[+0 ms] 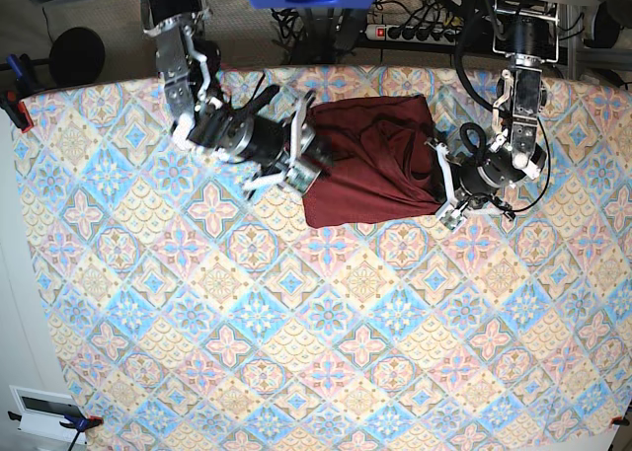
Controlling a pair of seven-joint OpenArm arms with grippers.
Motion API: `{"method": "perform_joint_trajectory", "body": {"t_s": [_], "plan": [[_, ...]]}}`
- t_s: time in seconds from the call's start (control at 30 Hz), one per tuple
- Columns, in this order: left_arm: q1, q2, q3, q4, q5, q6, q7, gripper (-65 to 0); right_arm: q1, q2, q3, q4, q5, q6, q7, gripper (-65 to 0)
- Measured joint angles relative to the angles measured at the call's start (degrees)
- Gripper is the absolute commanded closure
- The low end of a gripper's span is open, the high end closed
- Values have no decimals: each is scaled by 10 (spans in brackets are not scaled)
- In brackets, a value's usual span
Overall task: Layout the t-shirt on the table in an organized manner, then fold the t-shirt properly
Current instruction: 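Pull the bundle sides apart with both grippers to square the fold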
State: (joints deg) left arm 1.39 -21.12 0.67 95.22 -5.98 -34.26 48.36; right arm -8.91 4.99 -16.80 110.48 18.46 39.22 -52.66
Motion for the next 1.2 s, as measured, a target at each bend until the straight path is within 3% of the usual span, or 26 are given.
{"method": "perform_joint_trajectory", "body": {"t_s": [0.13, 0.23, 0.33, 0.4, 0.57, 0.77, 0.9, 1.03, 1.2], "plan": [[-7, 1, 31, -23, -3, 0, -6, -87, -11, -2, -35, -5, 5, 10, -7, -133], [5, -3, 27, 14, -3, 2, 9, -194, 9, -1, -24, -4, 0, 0, 0, -133], [9, -17, 21, 73, -66, -3, 35, -289, -3, 1, -7, -4, 0, 3, -6, -133], [14, -19, -9, 98, -106, 0, 56, -318, -3, 0, 3, -4, 0, 7, -8, -133], [46, -22, -112, 141, -203, 4, 132, -319, 2, -1, 31, -4, -2, 4, -3, -133], [114, -19, -147, 187, -308, 0, 164, -319, 7, 21, 76, -7, 1, 6, -2, -133], [158, -16, -141, 186, -321, 2, 166, -319, 8, 36, 98, -7, -2, 3, -4, -133], [167, 11, -141, 186, -325, 2, 166, -319, 16, 39, 97, -7, 0, 7, -3, -133], [175, 10, -86, 184, -321, 2, 166, -319, 22, 45, 96, -7, 0, 7, -3, -133]]}}
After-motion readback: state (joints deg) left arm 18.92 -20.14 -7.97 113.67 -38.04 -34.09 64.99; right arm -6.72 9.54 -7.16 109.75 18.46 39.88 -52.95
